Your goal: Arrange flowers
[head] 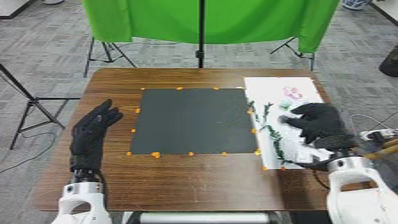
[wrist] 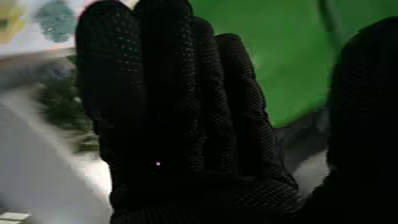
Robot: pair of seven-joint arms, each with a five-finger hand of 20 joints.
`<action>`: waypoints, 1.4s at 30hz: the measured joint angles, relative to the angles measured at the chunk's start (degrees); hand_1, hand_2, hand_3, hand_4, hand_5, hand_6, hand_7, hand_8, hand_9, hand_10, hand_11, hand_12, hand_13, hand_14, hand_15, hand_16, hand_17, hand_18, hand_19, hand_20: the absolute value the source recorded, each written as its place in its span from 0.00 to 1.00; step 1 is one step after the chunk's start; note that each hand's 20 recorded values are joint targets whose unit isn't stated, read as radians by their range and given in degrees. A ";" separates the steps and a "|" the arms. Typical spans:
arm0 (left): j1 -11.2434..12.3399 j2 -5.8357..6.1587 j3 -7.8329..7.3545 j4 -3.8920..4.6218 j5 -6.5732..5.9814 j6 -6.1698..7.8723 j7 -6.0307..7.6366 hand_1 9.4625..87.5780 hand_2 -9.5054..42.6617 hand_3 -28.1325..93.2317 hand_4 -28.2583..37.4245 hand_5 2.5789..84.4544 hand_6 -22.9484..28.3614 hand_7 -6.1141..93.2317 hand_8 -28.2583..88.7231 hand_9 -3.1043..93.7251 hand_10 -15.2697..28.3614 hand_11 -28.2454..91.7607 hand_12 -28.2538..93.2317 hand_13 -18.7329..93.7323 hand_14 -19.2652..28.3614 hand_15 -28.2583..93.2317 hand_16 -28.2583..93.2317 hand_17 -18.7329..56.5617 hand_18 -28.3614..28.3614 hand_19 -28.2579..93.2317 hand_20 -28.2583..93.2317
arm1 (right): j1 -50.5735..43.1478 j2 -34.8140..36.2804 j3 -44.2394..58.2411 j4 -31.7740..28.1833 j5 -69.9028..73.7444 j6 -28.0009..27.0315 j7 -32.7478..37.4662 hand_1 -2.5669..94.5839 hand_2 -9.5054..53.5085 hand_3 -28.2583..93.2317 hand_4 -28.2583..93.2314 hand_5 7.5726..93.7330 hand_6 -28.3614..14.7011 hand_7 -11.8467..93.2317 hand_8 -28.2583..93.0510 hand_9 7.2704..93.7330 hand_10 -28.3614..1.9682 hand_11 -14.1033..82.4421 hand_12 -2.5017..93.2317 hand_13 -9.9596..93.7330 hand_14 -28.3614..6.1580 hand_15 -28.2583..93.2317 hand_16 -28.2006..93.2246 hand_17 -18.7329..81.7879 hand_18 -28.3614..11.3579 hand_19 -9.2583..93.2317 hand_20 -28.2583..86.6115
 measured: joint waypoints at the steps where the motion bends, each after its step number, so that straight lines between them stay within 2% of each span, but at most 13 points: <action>1: -0.01 0.09 0.01 0.00 0.09 -0.01 -0.03 0.28 0.06 0.75 0.16 0.56 0.52 0.16 0.19 0.52 0.65 0.38 0.34 0.49 0.75 0.47 0.24 0.32 0.69 0.27 0.41 | 0.01 1.09 -0.26 -0.31 -3.37 -3.24 1.68 0.41 0.00 0.70 0.00 0.65 0.54 0.27 0.19 0.72 0.41 0.39 0.28 0.85 0.56 0.62 0.41 0.77 0.48 0.82 0.57; 4: -0.05 0.28 0.08 0.00 0.46 -0.04 -0.16 0.28 0.06 0.75 0.16 0.56 0.52 0.16 0.19 0.52 0.65 0.38 0.34 0.49 0.75 0.47 0.24 0.32 0.69 0.27 0.41 | 0.55 4.05 -2.50 -0.24 -10.86 -7.86 5.05 0.42 0.00 0.68 0.00 0.67 0.54 0.28 0.19 0.75 0.43 0.40 0.28 0.86 0.57 0.63 0.42 0.79 0.49 0.84 0.56; 10: -0.39 0.69 0.73 0.04 1.59 -0.12 -0.70 0.28 0.06 0.75 0.16 0.56 0.52 0.16 0.19 0.52 0.65 0.38 0.34 0.49 0.75 0.47 0.24 0.32 0.68 0.27 0.41 | 5.80 6.95 -11.11 4.25 -19.50 -3.38 5.90 0.42 0.00 0.66 0.00 0.71 0.55 0.30 0.19 0.79 0.44 0.43 0.29 0.90 0.60 0.64 0.42 0.82 0.51 0.87 0.55; 18: -1.05 1.58 1.29 0.08 2.24 -0.31 -1.36 0.28 0.06 0.75 0.16 0.56 0.52 0.16 0.19 0.52 0.65 0.38 0.34 0.49 0.75 0.47 0.24 0.32 0.68 0.27 0.41 | 11.28 7.14 -16.84 8.21 -19.75 -3.50 7.68 0.40 0.00 0.70 0.00 0.77 0.56 0.32 0.19 0.85 0.45 0.45 0.29 0.94 0.63 0.62 0.43 0.85 0.54 0.89 0.53; 28: -1.19 1.59 1.18 0.05 3.23 -0.71 -2.73 0.28 0.07 0.75 0.16 0.56 0.52 0.15 0.19 0.51 0.65 0.38 0.34 0.49 0.76 0.46 0.24 0.32 0.69 0.27 0.41 | 12.09 7.11 -17.40 9.87 -19.52 -9.38 9.76 0.40 0.00 0.71 0.00 0.80 0.57 0.34 0.19 0.87 0.46 0.47 0.29 0.96 0.65 0.61 0.45 0.86 0.56 0.91 0.52; 35: -1.23 1.56 1.08 0.04 3.47 -0.91 -3.35 0.28 0.07 0.75 0.16 0.56 0.52 0.15 0.19 0.51 0.65 0.38 0.34 0.49 0.76 0.46 0.24 0.32 0.69 0.27 0.41 | 13.56 7.23 -19.81 10.74 -19.36 -10.51 10.66 0.43 0.00 0.73 0.02 0.81 0.58 0.35 0.19 0.89 0.47 0.48 0.29 0.97 0.66 0.61 0.45 0.87 0.56 0.92 0.52; 38: -1.22 1.56 1.08 0.03 3.53 -1.06 -3.56 0.28 0.07 0.75 0.16 0.56 0.52 0.15 0.19 0.51 0.65 0.38 0.34 0.49 0.76 0.46 0.24 0.32 0.69 0.27 0.41 | 14.30 7.23 -20.79 11.13 -19.31 -11.06 10.93 0.45 0.00 0.71 0.06 0.82 0.60 0.37 0.19 0.90 0.49 0.50 0.29 0.98 0.67 0.63 0.46 0.86 0.54 0.94 0.53; 39: -1.22 1.56 1.09 0.03 3.54 -1.10 -3.63 0.28 0.07 0.75 0.16 0.56 0.52 0.15 0.19 0.51 0.65 0.38 0.34 0.49 0.76 0.46 0.24 0.32 0.69 0.27 0.41 | 14.51 7.25 -21.00 11.16 -19.32 -11.06 10.95 0.46 0.00 0.70 0.09 0.83 0.60 0.38 0.26 0.90 0.50 0.51 0.29 0.98 0.68 0.64 0.46 0.86 0.53 0.96 0.53; 40: -1.22 1.56 1.11 0.03 3.55 -1.11 -3.69 0.28 0.07 0.75 0.16 0.56 0.52 0.15 0.19 0.51 0.65 0.38 0.34 0.49 0.76 0.46 0.24 0.32 0.69 0.27 0.41 | 14.70 7.27 -21.25 11.22 -19.37 -11.04 10.95 0.49 0.00 0.68 0.12 0.83 0.61 0.37 0.33 0.90 0.51 0.52 0.30 0.98 0.68 0.64 0.46 0.86 0.52 0.97 0.53; 42: -1.22 1.56 1.15 0.03 3.55 -1.11 -3.81 0.28 0.07 0.75 0.16 0.56 0.52 0.15 0.19 0.51 0.65 0.38 0.34 0.49 0.76 0.46 0.24 0.32 0.69 0.27 0.41 | 15.06 7.31 -21.80 11.37 -19.51 -10.77 10.94 0.73 0.00 0.22 0.44 0.84 0.61 0.36 0.39 0.91 0.52 0.53 0.30 0.99 0.69 0.65 0.47 0.86 0.52 0.97 0.56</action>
